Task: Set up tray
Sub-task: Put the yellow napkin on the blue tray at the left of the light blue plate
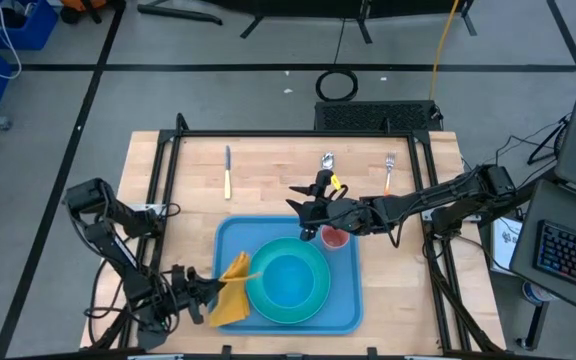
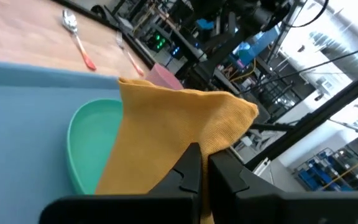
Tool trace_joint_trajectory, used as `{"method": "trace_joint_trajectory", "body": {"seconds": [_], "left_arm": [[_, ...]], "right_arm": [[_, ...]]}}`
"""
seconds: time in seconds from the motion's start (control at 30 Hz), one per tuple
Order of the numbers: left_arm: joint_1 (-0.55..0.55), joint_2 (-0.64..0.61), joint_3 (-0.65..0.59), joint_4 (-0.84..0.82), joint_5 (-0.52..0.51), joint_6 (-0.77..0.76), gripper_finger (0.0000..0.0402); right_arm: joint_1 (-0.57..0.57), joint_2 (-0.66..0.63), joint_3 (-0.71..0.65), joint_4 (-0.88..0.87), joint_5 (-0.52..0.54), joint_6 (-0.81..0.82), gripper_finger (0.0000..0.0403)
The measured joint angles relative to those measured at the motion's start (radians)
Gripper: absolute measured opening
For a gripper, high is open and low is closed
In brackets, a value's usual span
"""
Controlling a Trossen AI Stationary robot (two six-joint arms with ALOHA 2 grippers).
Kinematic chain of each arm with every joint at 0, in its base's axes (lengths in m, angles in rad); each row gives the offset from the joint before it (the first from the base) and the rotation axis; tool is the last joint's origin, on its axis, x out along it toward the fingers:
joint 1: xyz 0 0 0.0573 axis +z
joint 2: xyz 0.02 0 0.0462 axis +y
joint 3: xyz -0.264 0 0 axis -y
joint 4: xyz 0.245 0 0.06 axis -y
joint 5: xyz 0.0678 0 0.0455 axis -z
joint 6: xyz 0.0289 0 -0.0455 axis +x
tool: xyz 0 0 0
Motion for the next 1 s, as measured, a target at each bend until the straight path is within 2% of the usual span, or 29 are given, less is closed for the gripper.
{"method": "trace_joint_trajectory", "body": {"seconds": [0.17,0.63,0.77,1.0], "left_arm": [[0.030,0.000,0.000,-0.024,0.075,0.005,0.0014],[0.039,0.000,0.000,-0.172,0.099,-0.020,0.0006],[0.049,0.000,0.000,-0.214,0.116,-0.043,0.0027],[0.087,0.000,0.000,-0.257,0.230,-0.044,0.0053]], "right_arm": [[0.000,0.000,0.000,0.000,0.000,0.000,0.0150],[0.000,0.000,0.000,0.000,-0.003,0.001,0.0150],[0.000,0.000,0.000,0.000,-0.003,0.001,0.0150],[0.000,0.000,0.000,0.004,-0.003,0.001,0.0150]]}}
